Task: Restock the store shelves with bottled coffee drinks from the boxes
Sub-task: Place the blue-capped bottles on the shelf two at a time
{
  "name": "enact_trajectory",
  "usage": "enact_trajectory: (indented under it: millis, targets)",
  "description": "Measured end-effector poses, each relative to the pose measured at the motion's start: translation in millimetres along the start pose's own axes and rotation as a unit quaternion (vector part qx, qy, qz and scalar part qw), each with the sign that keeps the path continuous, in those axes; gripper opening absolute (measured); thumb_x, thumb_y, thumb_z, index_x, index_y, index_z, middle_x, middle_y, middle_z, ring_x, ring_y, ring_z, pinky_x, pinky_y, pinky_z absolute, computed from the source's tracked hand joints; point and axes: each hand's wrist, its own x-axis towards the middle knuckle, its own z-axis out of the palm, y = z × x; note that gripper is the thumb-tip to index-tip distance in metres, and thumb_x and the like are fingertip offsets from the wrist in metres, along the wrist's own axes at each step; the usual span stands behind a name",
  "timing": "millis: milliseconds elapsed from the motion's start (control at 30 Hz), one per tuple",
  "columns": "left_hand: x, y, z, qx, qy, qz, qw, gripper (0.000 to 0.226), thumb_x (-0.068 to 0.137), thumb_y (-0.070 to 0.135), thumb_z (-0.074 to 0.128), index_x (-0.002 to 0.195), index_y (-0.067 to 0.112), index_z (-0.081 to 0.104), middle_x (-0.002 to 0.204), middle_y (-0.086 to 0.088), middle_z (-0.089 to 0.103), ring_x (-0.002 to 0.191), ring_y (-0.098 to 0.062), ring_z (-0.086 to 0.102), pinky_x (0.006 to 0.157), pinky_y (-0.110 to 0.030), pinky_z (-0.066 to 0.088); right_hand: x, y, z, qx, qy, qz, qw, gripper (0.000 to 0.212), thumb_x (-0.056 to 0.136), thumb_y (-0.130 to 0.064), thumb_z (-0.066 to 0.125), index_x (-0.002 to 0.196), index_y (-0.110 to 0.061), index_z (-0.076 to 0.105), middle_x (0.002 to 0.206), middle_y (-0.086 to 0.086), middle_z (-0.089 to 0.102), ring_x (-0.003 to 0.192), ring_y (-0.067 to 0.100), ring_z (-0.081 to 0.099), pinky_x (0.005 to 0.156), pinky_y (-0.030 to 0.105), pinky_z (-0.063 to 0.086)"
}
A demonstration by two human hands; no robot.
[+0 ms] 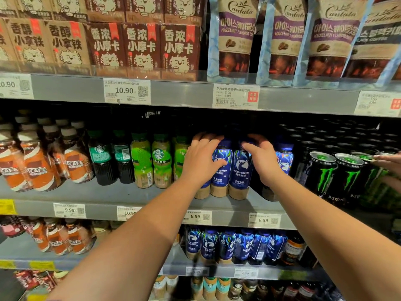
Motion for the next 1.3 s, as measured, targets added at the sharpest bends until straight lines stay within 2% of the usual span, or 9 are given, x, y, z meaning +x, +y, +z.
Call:
enact_trajectory:
  millis: [200, 333, 467, 667, 800, 900, 967, 1167, 1300]
  targets:
    - [1, 0, 2, 0.026, 0.016, 0.008, 1.000, 0.067, 0.081, 0.041, 0.068, 0.141, 0.026, 0.041, 0.134, -0.001, 0.050, 0.128, -0.025, 0.035, 0.103, -0.037, 0.037, -3, 6, 3, 0.018, -0.002, 0.006, 1.000, 0.035, 0.087, -0.015, 0.064, 0.121, -0.011, 0.055, 0.108, 0.010, 0.068, 0.093, 0.024, 0.068, 0.077, 0.035, 0.055]
    - [0, 0, 6, 0.040, 0.043, 0.012, 0.998, 0.068, 0.080, 0.043, 0.070, 0.140, 0.025, 0.044, 0.135, 0.000, 0.048, 0.127, -0.025, 0.035, 0.101, -0.037, 0.039, -10, 20, 3, -0.016, 0.020, 0.007, 1.000, 0.032, 0.077, -0.009, 0.074, 0.102, -0.016, 0.055, 0.104, 0.012, 0.067, 0.093, 0.027, 0.067, 0.079, 0.040, 0.056]
    - [0, 1, 9, 0.045, 0.057, 0.007, 0.997, 0.068, 0.080, 0.044, 0.069, 0.140, 0.025, 0.044, 0.136, -0.001, 0.047, 0.127, -0.025, 0.035, 0.100, -0.036, 0.038, -13, 26, 2, -0.001, 0.009, 0.016, 1.000, 0.034, 0.076, -0.012, 0.076, 0.106, -0.011, 0.059, 0.101, 0.011, 0.069, 0.092, 0.028, 0.068, 0.083, 0.047, 0.057]
    - [-1, -2, 14, 0.048, 0.059, 0.023, 0.997, 0.071, 0.079, 0.041, 0.071, 0.141, 0.024, 0.041, 0.139, 0.000, 0.044, 0.132, -0.025, 0.032, 0.104, -0.039, 0.038, -22, 30, 1, -0.003, 0.022, -0.007, 1.000, 0.028, 0.080, -0.013, 0.075, 0.101, -0.010, 0.057, 0.096, 0.004, 0.069, 0.086, 0.018, 0.067, 0.071, 0.029, 0.056]
    - [-9, -5, 15, -0.030, 0.092, 0.023, 0.995, 0.072, 0.075, 0.022, 0.076, 0.139, 0.016, 0.043, 0.136, -0.006, 0.044, 0.130, -0.025, 0.034, 0.105, -0.037, 0.038, -29, 45, 2, -0.058, 0.034, -0.011, 0.998, 0.048, 0.073, -0.013, 0.079, 0.114, -0.014, 0.054, 0.108, 0.002, 0.067, 0.094, 0.014, 0.066, 0.084, 0.038, 0.056]
    - [-26, -8, 17, -0.073, 0.119, -0.006, 0.990, 0.073, 0.075, 0.007, 0.073, 0.141, 0.012, 0.041, 0.140, -0.010, 0.040, 0.134, -0.026, 0.032, 0.111, -0.033, 0.031, -37, 58, 9, -0.097, 0.080, -0.014, 0.992, 0.064, 0.064, -0.022, 0.083, 0.119, -0.017, 0.052, 0.117, 0.007, 0.061, 0.099, 0.015, 0.064, 0.089, 0.041, 0.054]
    - [-40, -10, 21, -0.095, 0.124, -0.035, 0.987, 0.075, 0.078, 0.002, 0.070, 0.144, 0.012, 0.037, 0.149, -0.008, 0.035, 0.139, -0.025, 0.028, 0.113, -0.027, 0.023, -43, 61, 13, -0.105, 0.098, -0.016, 0.990, 0.063, 0.066, -0.015, 0.083, 0.121, -0.013, 0.052, 0.118, 0.006, 0.061, 0.100, 0.017, 0.062, 0.091, 0.037, 0.052]
    - [-57, -10, 29, -0.151, 0.109, -0.182, 0.965, 0.080, 0.080, 0.015, 0.073, 0.148, 0.019, 0.029, 0.136, -0.004, 0.043, 0.122, -0.023, 0.047, 0.098, -0.032, 0.038, -46, 63, 11, -0.081, 0.104, -0.013, 0.991, 0.054, 0.074, -0.004, 0.077, 0.123, -0.008, 0.054, 0.108, -0.001, 0.062, 0.094, 0.009, 0.059, 0.085, 0.022, 0.046]
    - [-55, -10, 32, -0.160, 0.101, -0.204, 0.960, 0.080, 0.082, 0.020, 0.073, 0.148, 0.021, 0.028, 0.134, -0.004, 0.043, 0.119, -0.025, 0.049, 0.096, -0.036, 0.041, -45, 67, 10, -0.063, 0.105, -0.007, 0.992, 0.054, 0.075, -0.005, 0.076, 0.125, -0.009, 0.055, 0.112, 0.000, 0.065, 0.102, 0.013, 0.062, 0.090, 0.027, 0.050]
